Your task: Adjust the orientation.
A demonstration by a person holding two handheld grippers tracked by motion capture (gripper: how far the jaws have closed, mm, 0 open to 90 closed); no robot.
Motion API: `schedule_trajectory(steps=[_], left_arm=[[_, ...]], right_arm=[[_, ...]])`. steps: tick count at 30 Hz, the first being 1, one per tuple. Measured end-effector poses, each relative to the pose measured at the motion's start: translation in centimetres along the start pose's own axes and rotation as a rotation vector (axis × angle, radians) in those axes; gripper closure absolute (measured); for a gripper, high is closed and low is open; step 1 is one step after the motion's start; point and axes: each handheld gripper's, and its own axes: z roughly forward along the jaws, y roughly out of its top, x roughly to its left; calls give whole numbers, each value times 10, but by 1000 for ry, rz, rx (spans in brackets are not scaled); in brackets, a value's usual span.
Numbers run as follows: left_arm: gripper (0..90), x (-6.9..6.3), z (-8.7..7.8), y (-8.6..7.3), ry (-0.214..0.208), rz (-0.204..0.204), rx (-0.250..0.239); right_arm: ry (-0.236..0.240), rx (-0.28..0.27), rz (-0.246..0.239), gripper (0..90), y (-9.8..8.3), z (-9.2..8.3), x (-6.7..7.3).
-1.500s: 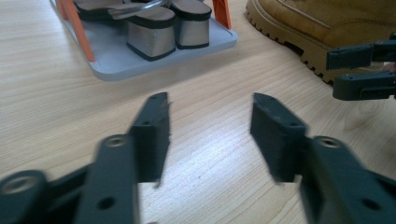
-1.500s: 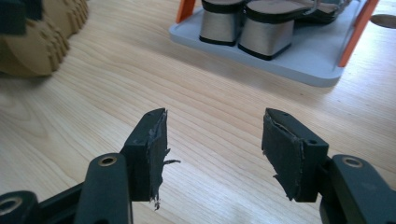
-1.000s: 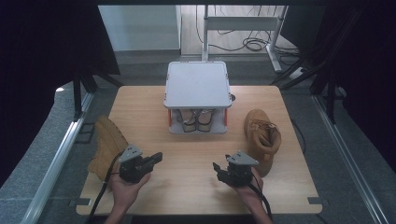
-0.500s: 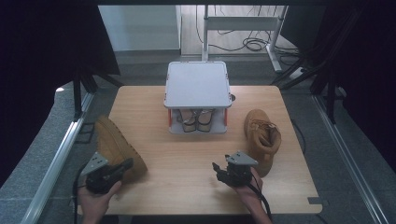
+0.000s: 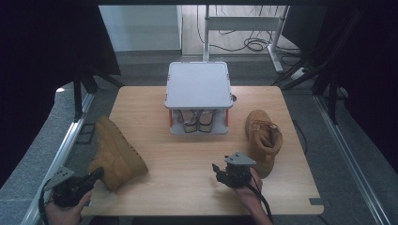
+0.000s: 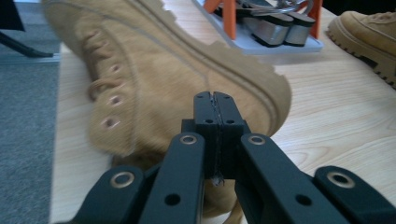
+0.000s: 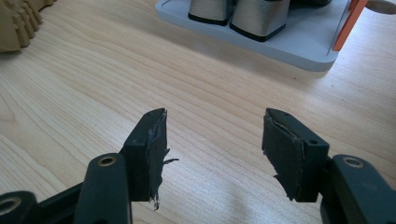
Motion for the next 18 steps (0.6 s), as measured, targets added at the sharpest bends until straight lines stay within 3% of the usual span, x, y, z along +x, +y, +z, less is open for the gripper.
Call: schedule_trajectory(steps=[7, 18], left_arm=[[896, 12, -6, -11, 50, -30, 6], [896, 22, 0, -31, 69, -78, 50]], right_arm=[[-22, -2, 12, 409, 0, 0, -1], [-28, -4, 28, 410, 0, -1, -4]])
